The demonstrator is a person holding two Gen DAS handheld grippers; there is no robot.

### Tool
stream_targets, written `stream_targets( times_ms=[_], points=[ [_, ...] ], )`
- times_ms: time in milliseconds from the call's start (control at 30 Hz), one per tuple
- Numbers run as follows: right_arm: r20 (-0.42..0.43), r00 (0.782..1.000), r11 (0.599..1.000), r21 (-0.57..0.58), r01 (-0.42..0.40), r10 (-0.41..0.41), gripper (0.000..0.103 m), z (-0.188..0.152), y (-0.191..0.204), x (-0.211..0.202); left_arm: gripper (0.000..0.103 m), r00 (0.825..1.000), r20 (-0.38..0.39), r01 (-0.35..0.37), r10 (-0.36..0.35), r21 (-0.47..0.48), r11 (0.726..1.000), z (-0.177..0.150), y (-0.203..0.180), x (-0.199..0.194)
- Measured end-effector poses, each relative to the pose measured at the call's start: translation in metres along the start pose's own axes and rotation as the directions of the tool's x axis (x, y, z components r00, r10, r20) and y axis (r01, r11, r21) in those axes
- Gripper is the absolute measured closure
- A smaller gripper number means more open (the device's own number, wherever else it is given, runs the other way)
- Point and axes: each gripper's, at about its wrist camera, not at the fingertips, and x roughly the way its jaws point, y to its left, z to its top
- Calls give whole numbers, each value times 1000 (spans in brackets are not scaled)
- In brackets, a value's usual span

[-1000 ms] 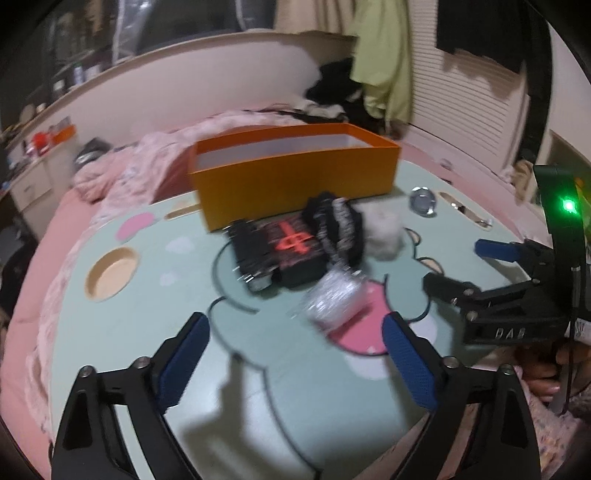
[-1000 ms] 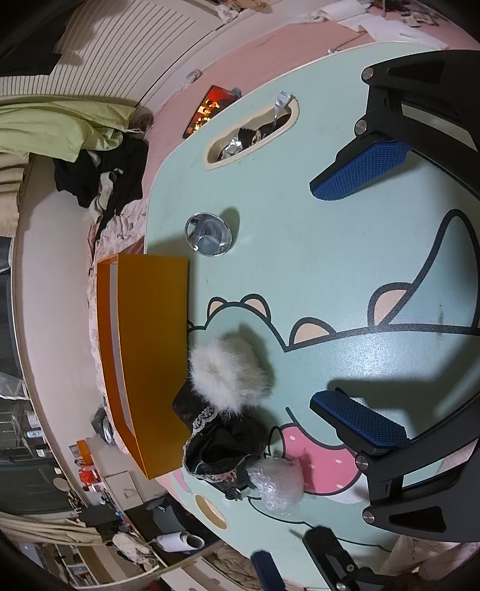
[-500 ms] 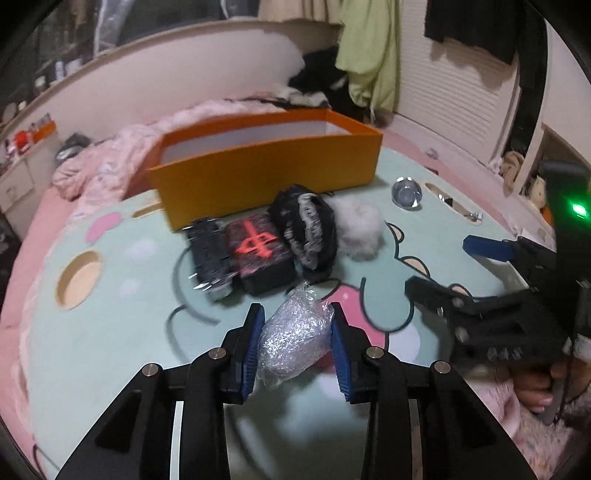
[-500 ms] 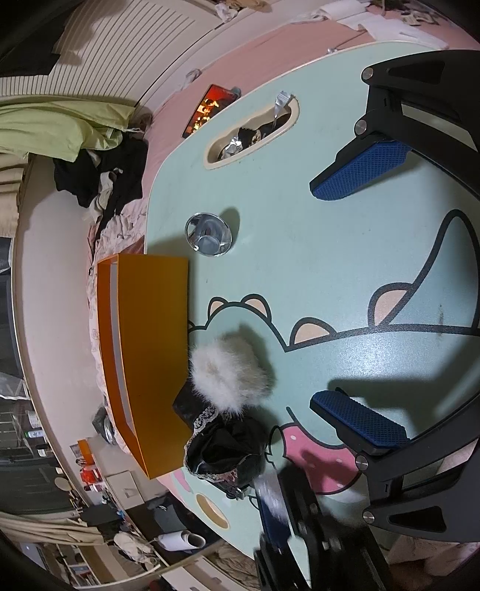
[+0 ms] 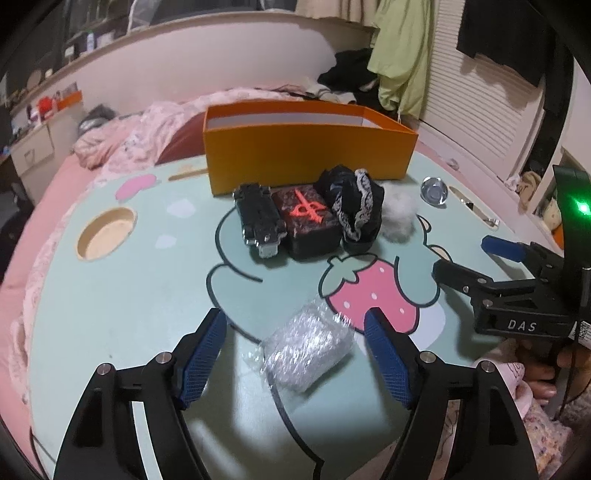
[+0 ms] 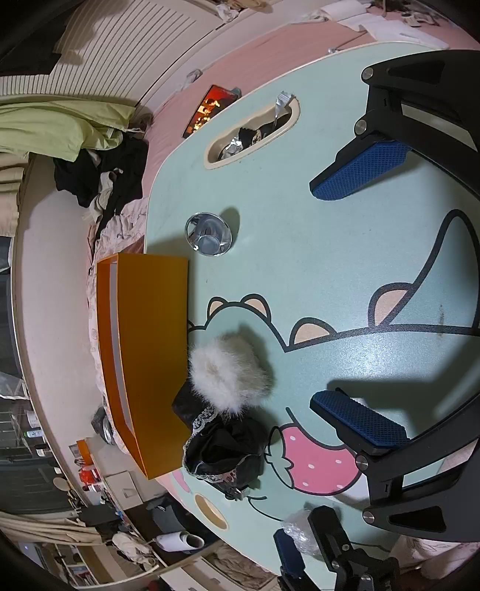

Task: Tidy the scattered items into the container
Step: 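Move the left gripper to the clear plastic bag and grasp it, then grasp the white fluffy pompom with the right gripper while the left holds the bag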

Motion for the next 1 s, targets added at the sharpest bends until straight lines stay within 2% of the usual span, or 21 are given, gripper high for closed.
stream_targets(
  times_ms=[67, 100, 133, 233, 433, 533, 700, 767, 867, 1000],
  points=[
    [0, 1000, 1000, -1, 1, -1, 0, 0, 0, 0, 32, 1000, 16, -8, 8, 37, 999, 0, -6, 2],
    [-1, 1000, 1000, -1, 1, -1, 0, 0, 0, 0, 54, 1000, 11, -10, 10, 47, 999, 0, -7, 4],
    [-1, 1000, 1000, -1, 1, -1, 0, -1, -1, 0, 71, 1000, 6, -21, 20, 49, 999, -1, -8, 6],
    [0, 1000, 1000, -2, 1, -1, 0, -1, -1, 0, 72, 999, 13, -33, 32, 38, 999, -4, -6, 3],
    [2, 1000, 1000, 1, -3, 3, 0, -1, -1, 0, 72, 999, 27, -23, 25, -51, 998, -6, 12, 0],
    [-6, 1000, 1000, -5, -5, 5, 1, 0, 1, 0, 72, 999, 28, -30, 31, -54, 998, -7, 13, 1],
    [44, 999, 999, -50, 17, -14, 15, 16, 9, -6, 71, 999, 27, -41, 42, -42, 998, -7, 10, 2],
    [50, 999, 999, -30, -10, 12, 20, 27, 9, -5, 71, 999, 27, -40, 41, -42, 998, -7, 11, 2],
    [26, 997, 997, -9, -72, 72, 23, 45, 12, 4, 71, 999, 27, -39, 40, -43, 998, -7, 11, 2],
    [-7, 997, 997, -37, -73, 73, 26, 58, 26, 17, 71, 999, 28, -38, 39, -43, 998, -6, 12, 2]
  ],
)
